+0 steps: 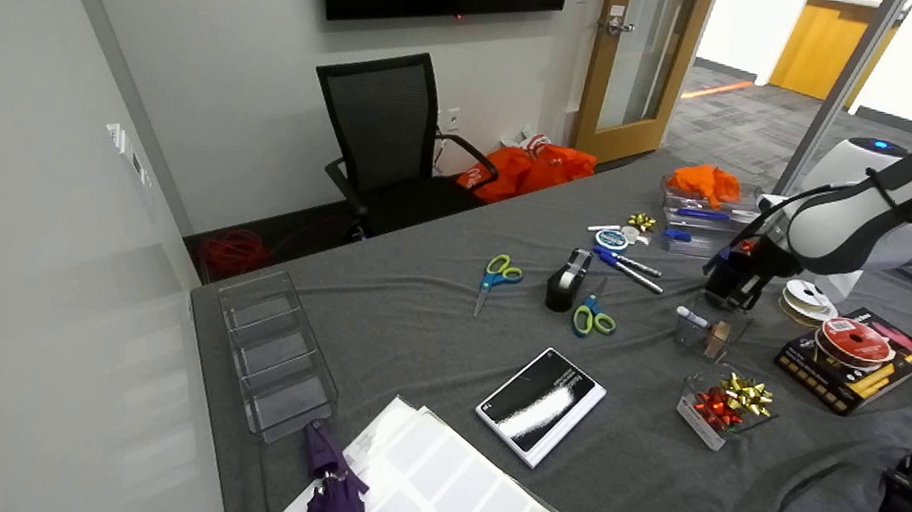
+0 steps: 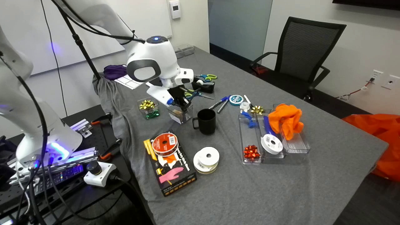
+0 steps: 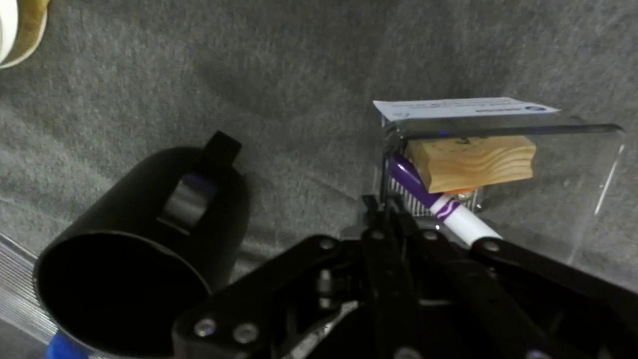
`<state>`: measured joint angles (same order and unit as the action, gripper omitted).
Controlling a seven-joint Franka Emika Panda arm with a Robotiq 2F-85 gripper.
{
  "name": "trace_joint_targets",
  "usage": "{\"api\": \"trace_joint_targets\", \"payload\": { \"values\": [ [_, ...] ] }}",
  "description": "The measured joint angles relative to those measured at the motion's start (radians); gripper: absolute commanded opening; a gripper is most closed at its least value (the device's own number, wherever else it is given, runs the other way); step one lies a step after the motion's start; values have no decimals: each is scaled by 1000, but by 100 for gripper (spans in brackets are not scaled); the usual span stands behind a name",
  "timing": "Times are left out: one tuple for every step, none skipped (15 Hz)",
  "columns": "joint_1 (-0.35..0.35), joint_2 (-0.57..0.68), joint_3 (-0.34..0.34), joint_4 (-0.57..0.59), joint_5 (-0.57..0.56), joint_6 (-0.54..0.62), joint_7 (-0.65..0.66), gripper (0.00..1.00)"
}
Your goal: Move the container to the left
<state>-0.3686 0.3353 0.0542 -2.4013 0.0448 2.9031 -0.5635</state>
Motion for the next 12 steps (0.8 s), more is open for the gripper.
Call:
{"api": "trace_joint_targets", "payload": {
  "values": [
    [-22, -3, 31, 0, 31, 3, -25, 1],
    [-43, -5, 59, 0, 63, 4, -49, 1],
    [-61, -6, 85, 0, 95, 5, -73, 1],
    [-79, -9, 111, 0, 131, 5, -98, 1],
    [-95, -13, 135, 0, 168, 5, -122, 1],
    [-110, -18, 160, 0, 208, 5, -146, 1],
    [-121, -21, 183, 1, 249, 4, -168, 1],
    [-132, -24, 209, 3, 287, 3, -184, 1],
    [-144, -29, 236, 5, 319, 1, -194, 1],
    [-153, -35, 260, 7, 350, -2, -200, 1],
    [-161, -43, 282, 10, 379, -5, -205, 1],
    [-168, -49, 304, 13, 408, -7, -211, 1]
  ]
}}
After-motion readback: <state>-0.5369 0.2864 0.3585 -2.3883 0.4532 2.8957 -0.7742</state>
